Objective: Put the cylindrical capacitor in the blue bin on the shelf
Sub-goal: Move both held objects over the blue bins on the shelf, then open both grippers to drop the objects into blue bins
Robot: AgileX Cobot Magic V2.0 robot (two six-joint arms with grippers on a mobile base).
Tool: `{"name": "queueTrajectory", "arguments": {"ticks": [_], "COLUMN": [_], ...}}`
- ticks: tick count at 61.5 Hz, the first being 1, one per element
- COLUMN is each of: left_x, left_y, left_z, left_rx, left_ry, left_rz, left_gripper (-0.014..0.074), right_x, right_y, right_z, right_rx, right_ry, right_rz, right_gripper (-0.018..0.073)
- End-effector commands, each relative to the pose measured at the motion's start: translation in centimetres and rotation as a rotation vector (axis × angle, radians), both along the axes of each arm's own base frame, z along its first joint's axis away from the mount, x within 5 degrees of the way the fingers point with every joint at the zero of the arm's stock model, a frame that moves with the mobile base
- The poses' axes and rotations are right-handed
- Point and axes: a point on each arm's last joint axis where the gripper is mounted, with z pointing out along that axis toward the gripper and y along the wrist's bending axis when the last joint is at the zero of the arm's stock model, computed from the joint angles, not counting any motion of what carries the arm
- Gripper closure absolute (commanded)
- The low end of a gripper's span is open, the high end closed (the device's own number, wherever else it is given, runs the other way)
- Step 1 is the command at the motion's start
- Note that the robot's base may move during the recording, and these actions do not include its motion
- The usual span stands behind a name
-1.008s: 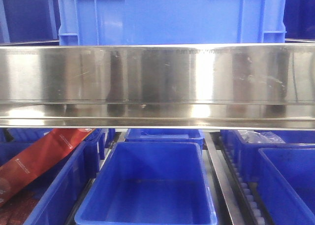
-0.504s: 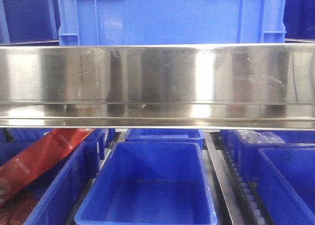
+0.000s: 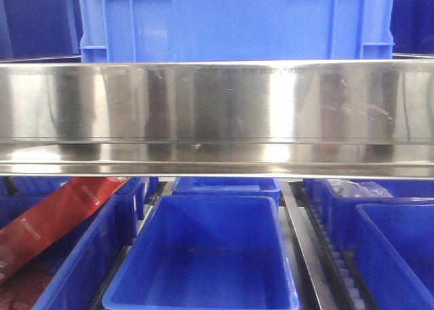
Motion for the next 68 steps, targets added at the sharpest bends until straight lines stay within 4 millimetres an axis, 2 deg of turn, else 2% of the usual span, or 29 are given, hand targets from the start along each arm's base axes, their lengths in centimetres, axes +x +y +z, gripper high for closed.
{"name": "queueTrajectory", "arguments": {"ticks": [1,9,14,19,30,40,46,54,60,68], "left_x": [1.7,5.1,7.2,9.2,12.3,13.8,14.3,14.4,14.4,14.3], "left_y": [-2.7,-7.6,-10.3,-12.7,-15.2,-16.3,-16.7,-16.8,-16.8,-16.8], "left_z": [1.6,2.1,1.3,-0.3,-4.5,-7.2,-8.1,-8.4,-8.4,-8.1], "left_rx": [-0.002,-0.011,-0.001,0.018,0.052,0.081,0.090,0.087,0.087,0.081], "left_ry": [-0.036,-0.033,-0.014,0.018,0.105,0.157,0.172,0.180,0.180,0.177], "left_rz": [-0.071,-0.157,-0.190,-0.212,-0.220,-0.220,-0.220,-0.221,-0.221,-0.222], "left_gripper": [0.0707,0.0707,0.0707,0.0707,0.0707,0.0681,0.0564,0.0280,0.0102,-0.0010], "right_x": [-0.1,-0.1,-0.1,-0.1,-0.1,-0.1,-0.1,-0.1,-0.1,-0.1], "right_y": [0.0,0.0,0.0,0.0,0.0,0.0,0.0,0.0,0.0,0.0], "right_z": [0.3,0.3,0.3,0.3,0.3,0.3,0.3,0.3,0.3,0.3], "right_rx": [0.008,0.012,0.012,0.012,0.014,0.014,0.014,0.014,0.014,0.014], "right_ry": [-0.031,-0.031,-0.031,-0.031,-0.031,-0.031,-0.031,-0.031,-0.031,-0.031], "right_rz": [0.002,0.003,0.003,0.003,0.004,0.004,0.004,0.004,0.004,0.004], "right_gripper": [0.0721,0.0721,0.0721,0.0721,0.0721,0.0721,0.0721,0.0721,0.0721,0.0721]}}
